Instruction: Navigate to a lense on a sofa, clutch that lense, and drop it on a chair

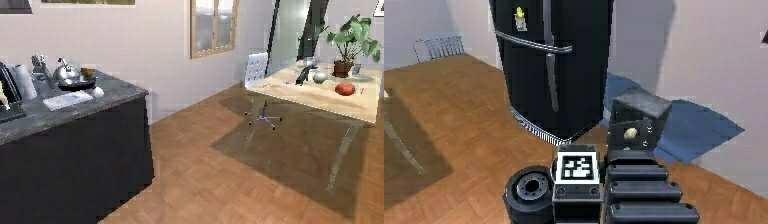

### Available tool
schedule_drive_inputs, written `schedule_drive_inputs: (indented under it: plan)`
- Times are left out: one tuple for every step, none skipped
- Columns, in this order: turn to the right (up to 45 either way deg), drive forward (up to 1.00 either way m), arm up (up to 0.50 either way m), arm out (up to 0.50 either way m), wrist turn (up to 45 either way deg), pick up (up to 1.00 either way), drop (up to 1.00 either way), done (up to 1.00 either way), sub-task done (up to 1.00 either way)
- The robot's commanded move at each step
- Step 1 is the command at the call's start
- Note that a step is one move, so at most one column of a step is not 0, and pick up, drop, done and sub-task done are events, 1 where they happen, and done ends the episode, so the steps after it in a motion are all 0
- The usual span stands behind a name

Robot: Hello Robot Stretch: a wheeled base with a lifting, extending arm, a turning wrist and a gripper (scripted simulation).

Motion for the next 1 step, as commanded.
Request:
schedule_drive_inputs:
  plan:
    - [0.0,1.0,0.0,0.0,0.0,0.0,0.0,0.0,0.0]
